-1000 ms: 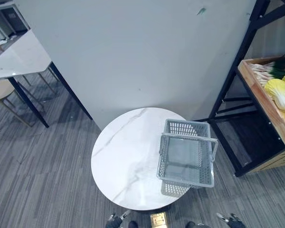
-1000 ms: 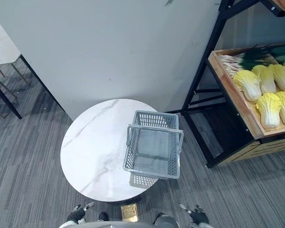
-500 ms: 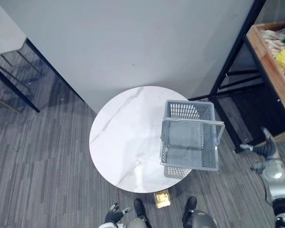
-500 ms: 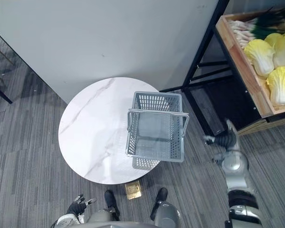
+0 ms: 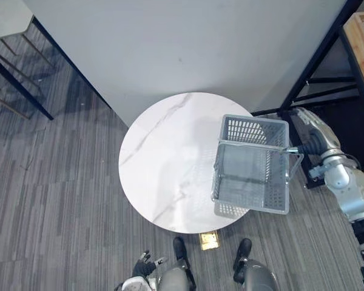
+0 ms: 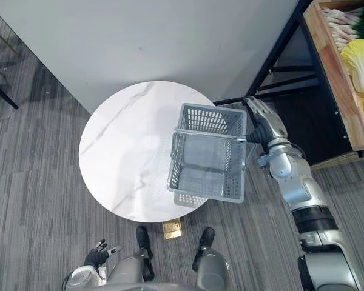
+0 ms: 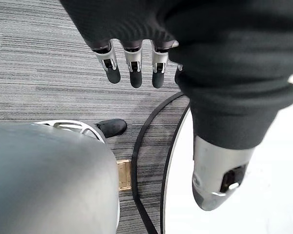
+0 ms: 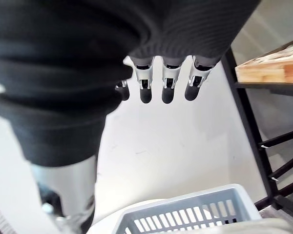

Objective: Pick vegetable in the basket

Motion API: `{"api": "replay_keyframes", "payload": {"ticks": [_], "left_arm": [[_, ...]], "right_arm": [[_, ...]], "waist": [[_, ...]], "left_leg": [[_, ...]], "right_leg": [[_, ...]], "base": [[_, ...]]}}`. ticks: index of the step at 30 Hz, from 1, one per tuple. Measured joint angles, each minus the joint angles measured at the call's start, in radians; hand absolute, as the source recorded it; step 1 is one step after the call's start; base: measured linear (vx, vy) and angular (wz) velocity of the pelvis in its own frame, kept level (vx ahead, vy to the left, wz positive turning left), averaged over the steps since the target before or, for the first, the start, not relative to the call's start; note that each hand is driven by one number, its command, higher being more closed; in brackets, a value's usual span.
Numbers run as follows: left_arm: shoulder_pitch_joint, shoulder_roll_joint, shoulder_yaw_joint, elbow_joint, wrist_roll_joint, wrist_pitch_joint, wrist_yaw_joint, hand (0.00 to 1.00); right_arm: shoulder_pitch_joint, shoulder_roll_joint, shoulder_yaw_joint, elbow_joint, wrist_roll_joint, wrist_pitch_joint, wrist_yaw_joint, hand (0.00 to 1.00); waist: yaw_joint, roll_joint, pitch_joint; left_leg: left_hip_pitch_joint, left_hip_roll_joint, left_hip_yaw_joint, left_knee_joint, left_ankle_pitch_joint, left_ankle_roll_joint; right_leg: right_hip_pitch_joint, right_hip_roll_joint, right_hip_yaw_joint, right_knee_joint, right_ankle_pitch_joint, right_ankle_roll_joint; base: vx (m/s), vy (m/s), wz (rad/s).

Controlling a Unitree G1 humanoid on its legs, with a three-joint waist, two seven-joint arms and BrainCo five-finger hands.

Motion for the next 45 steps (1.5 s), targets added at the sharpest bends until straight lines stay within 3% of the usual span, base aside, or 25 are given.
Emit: {"api": "replay_keyframes", "payload": {"ticks": [19, 32, 45], "left_arm": [[-0.019, 0.019, 0.01, 0.003, 0.001, 0.013, 0.004, 0.0], [-0.018, 0.028, 0.008, 0.002, 0.001, 0.013, 0.004, 0.0], [-0.015, 0.03, -0.012, 0.003, 0.001, 0.012, 0.005, 0.0]], "right_arm": [[-0.153, -0.02, 0.224, -0.012, 0.009, -0.002, 0.098, 0.0], [-0.152, -0.02, 0.287, 0.113, -0.031, -0.016, 0.123, 0.0], [-0.178, -0.022, 0.308, 0.243, -0.048, -0.014, 0.121, 0.0]], "waist": [[0.011, -0.024, 0.045], [0.025, -0.041, 0.055], [0.025, -0.04, 0.056]], "left_leg": [[-0.012, 0.0, -0.02, 0.0, 0.01, 0.014], [-0.011, -0.004, -0.032, 0.0, 0.01, 0.014], [-0.02, -0.009, -0.031, 0.0, 0.011, 0.015]], "right_leg": [[0.0, 0.004, -0.003, -0.015, 0.02, -0.003], [0.011, 0.003, -0.011, -0.028, 0.024, 0.002], [0.009, 0.005, -0.005, -0.059, 0.047, 0.002]], "base": [[0.0, 0.0, 0.01], [0.0, 0.001, 0.01], [0.0, 0.001, -0.01]]}}
